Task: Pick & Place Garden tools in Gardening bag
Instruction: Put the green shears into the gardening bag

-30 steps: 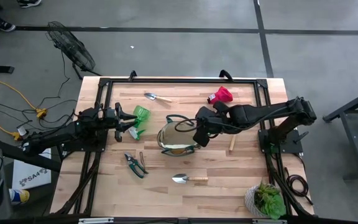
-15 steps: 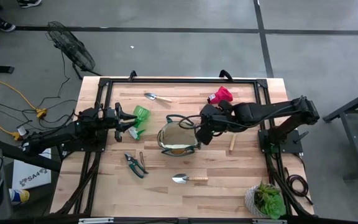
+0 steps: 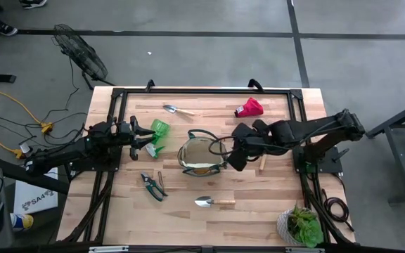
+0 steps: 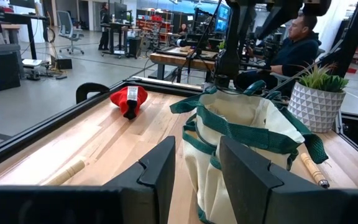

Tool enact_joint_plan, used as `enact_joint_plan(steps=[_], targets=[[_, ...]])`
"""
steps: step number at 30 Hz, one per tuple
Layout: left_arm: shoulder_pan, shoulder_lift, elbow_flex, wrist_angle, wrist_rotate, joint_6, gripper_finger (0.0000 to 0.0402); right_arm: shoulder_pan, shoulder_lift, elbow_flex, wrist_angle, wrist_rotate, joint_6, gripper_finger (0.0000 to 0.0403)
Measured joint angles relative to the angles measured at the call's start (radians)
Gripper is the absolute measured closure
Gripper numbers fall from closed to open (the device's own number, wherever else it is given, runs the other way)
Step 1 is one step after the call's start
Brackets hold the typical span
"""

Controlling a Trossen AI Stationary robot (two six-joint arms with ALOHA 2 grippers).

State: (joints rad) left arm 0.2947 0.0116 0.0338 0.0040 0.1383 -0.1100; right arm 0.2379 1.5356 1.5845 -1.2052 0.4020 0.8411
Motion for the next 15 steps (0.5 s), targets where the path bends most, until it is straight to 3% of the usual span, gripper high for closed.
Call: enact_joint_plan(steps=[5, 15], targets=[[0.0, 0.0, 0.0, 0.0, 0.0, 0.0, 0.0278, -0.005, 0.0, 0.0, -0.079, -0.078, 0.213, 0.022], [0.0, 0.0, 0.0, 0.0, 0.0, 0.0, 0.0278, -0.004, 0.0, 0.0, -0.243, -0.09, 0.521, 0.022]])
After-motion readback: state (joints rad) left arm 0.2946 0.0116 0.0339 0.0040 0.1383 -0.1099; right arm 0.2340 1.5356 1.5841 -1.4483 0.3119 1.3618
